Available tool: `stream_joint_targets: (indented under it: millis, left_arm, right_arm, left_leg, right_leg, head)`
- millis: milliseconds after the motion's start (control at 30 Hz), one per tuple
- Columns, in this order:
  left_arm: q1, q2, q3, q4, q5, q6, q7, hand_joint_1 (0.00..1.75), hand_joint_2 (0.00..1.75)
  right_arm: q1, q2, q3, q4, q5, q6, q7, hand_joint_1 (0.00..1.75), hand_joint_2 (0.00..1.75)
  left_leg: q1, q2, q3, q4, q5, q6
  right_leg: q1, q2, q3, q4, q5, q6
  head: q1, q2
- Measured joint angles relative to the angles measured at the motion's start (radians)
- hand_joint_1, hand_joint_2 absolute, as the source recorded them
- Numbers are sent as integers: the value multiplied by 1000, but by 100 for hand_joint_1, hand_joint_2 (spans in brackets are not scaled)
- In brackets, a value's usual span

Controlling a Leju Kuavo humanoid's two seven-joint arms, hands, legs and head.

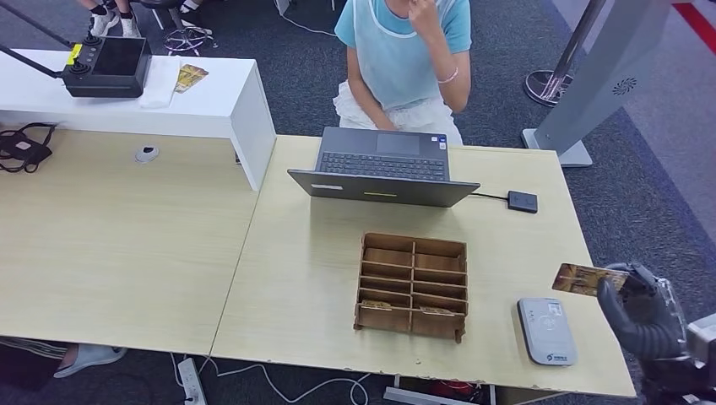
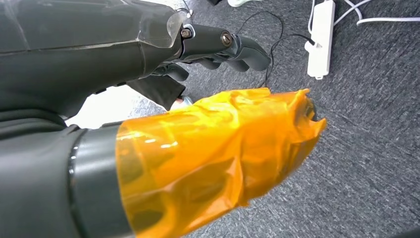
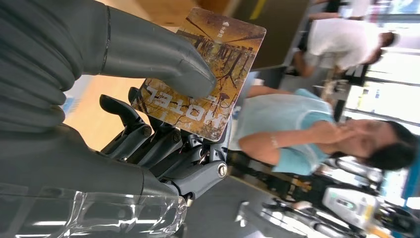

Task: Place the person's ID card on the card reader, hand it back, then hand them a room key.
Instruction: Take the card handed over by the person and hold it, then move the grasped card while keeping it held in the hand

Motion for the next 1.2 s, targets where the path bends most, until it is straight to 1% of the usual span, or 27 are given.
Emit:
stream_joint_targets:
  millis: [100, 200, 400, 600, 833, 1000, 1200]
  left_arm:
    - [0, 1, 2, 0, 0, 1, 0, 0, 0]
    - [0, 2, 5, 0, 0, 1, 0, 0, 0]
    - [0, 3, 6, 0, 0, 1, 0, 0, 0]
    - [0, 5, 6, 1, 0, 1, -2, 0, 0]
    - [-1, 6, 6, 1, 0, -3, -7, 0, 0]
    - [-2, 9, 6, 1, 0, -7, -15, 0, 0]
    - [-3, 10, 6, 1, 0, -8, -19, 0, 0]
  right_arm:
    - [48, -34, -19, 9, 39, 19, 20, 175, 175]
    - [73, -56, -33, 16, 49, 22, 26, 175, 175]
    - [92, -74, -39, 23, 56, 24, 31, 175, 175]
    - [99, -98, -38, 50, 120, 24, 75, 175, 175]
    - [60, -121, -4, 187, 168, 23, 105, 175, 175]
    - [12, -123, 46, 287, 180, 22, 106, 175, 175]
    - [-33, -123, 98, 356, 175, 13, 106, 175, 175]
  left_leg:
    - [0, 1, 0, 0, 0, 0]
    - [0, 2, 1, 0, 0, 0]
    - [0, 3, 1, 0, 0, 0]
    - [0, 3, 1, 0, 0, 0]
    - [0, 3, 2, 0, 0, 0]
    - [0, 3, 3, 0, 0, 0]
    - [0, 3, 3, 0, 0, 0]
  right_leg:
    - [0, 1, 0, 0, 0, 0]
    - [0, 2, 0, 0, 0, 0]
    - [0, 3, 0, 0, 0, 0]
    - [0, 3, 1, 0, 0, 0]
    - [0, 3, 1, 0, 0, 0]
    - [0, 3, 1, 0, 0, 0]
    - [0, 4, 1, 0, 0, 0]
  head:
    - [0, 0]
    - [0, 0]
    - [0, 0]
    - [0, 0]
    - [0, 0]
    - [0, 0]
    - [0, 0]
